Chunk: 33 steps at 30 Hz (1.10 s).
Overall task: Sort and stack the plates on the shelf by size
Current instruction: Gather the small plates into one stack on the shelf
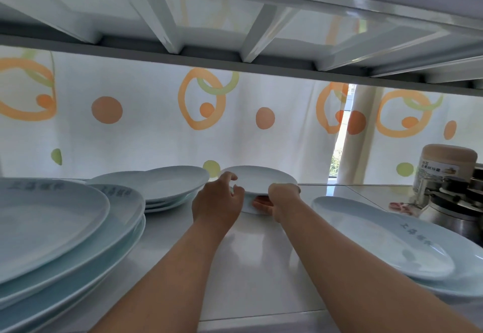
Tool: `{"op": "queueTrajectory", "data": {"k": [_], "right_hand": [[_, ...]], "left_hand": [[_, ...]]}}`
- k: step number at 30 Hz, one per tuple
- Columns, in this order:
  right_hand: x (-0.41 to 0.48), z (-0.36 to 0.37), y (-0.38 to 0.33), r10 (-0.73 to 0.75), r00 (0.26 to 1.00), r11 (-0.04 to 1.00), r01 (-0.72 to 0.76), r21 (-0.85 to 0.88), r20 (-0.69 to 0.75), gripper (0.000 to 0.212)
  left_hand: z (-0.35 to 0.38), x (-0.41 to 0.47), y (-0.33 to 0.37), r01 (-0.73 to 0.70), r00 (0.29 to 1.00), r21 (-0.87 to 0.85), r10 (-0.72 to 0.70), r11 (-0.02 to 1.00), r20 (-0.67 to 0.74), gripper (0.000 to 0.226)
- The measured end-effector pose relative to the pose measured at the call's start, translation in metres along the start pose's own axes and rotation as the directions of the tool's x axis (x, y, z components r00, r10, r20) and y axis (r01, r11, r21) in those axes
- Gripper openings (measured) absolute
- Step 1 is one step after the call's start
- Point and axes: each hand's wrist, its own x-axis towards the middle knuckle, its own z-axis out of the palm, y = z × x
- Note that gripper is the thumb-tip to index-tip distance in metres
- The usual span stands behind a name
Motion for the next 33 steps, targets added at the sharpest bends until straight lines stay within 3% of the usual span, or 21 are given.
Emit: {"op": "queueTrajectory", "data": {"k": [4,8,16,21,28,33], "right_hand": [[-0.007,0.005,0.005,-0.071,0.997,0.996,0.069,-0.053,-0.043,0.050],[-0.022,0.002,0.003,-0.133,0.989,0.991,0.131,-0.038,-0.058,0.074],[-0.061,-0.027,-0.017,-0.360,0.930,0.932,0.355,-0.073,-0.075,0.044],[-0.079,-0.066,-0.029,-0.370,0.924,0.928,0.373,0.015,-0.092,0.045],[-0.100,-0.135,-0.035,-0.443,0.889,0.897,0.440,-0.052,-0.117,0.043],[-0.134,-0.172,-0.033,-0.474,0.876,0.880,0.476,-0.001,-0.088,0.022]], "left_hand": [[-0.004,-0.003,0.003,-0.023,0.999,0.008,0.023,1.000,0.039,0.031],[-0.014,-0.011,0.011,-0.058,0.998,-0.015,0.058,0.998,-0.012,0.027],[-0.029,-0.033,0.033,-0.082,0.988,-0.161,0.059,0.984,-0.141,0.023],[-0.032,-0.040,0.053,-0.042,0.992,-0.412,-0.010,0.910,-0.123,0.016],[-0.027,-0.059,0.086,-0.071,0.997,-0.500,0.042,0.863,-0.068,0.014],[-0.019,-0.079,0.108,-0.085,0.996,-0.540,0.070,0.837,-0.049,0.014]]}}
